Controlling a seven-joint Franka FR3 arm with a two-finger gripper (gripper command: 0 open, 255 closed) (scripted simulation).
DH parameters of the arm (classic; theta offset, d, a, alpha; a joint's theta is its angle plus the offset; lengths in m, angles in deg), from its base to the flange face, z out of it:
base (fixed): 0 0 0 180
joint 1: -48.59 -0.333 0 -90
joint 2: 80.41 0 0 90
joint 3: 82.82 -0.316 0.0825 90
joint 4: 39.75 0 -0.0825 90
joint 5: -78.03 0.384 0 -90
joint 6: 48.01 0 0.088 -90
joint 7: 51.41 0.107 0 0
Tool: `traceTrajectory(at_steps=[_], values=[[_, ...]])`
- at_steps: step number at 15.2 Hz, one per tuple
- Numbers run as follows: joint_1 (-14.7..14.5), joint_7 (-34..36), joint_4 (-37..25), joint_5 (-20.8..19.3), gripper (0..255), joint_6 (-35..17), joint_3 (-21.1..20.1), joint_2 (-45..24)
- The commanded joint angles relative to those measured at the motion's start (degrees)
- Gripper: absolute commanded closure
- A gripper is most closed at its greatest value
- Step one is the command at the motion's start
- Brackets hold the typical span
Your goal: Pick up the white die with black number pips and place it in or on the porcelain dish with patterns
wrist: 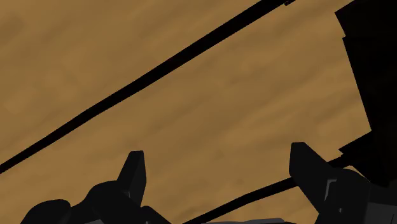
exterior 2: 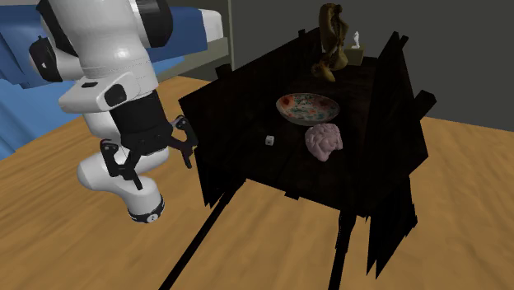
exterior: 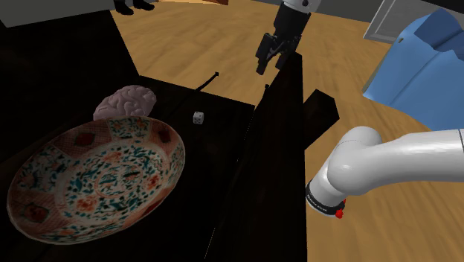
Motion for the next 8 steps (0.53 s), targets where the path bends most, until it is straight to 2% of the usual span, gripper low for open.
traceTrajectory(at_steps=[1,8], values=[[0.00,0.00,0.00,0.00,0,0.00,0.00,0.00],[-0.19,15.53,-4.13,5.55,0,2.78,-10.88,-2.91]])
